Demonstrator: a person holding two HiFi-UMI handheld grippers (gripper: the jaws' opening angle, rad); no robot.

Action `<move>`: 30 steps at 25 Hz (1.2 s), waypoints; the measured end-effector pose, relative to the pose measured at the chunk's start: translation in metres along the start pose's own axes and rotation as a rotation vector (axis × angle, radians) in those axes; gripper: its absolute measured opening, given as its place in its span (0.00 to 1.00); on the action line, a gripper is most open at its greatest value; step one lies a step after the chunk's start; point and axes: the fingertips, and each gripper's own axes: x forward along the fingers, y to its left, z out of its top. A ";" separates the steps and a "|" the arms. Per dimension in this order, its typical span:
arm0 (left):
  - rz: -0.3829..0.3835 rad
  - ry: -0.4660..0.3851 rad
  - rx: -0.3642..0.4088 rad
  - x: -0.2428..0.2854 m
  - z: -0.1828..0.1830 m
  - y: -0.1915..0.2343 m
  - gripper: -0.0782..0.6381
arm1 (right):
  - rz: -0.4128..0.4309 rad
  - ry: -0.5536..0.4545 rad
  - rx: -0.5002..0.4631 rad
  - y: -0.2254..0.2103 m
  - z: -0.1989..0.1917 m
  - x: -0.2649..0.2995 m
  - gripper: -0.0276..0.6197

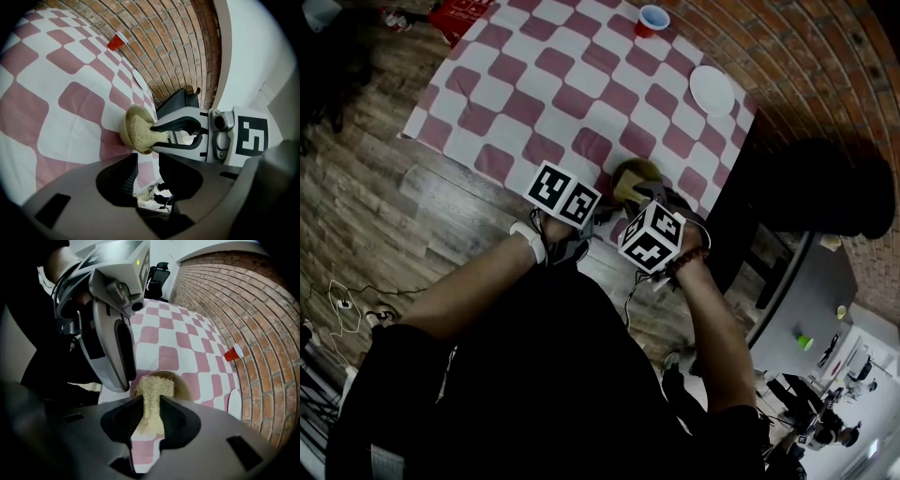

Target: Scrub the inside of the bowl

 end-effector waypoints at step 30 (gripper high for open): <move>-0.009 -0.034 -0.038 -0.029 -0.011 0.012 0.29 | -0.003 -0.110 0.048 0.001 0.000 -0.016 0.23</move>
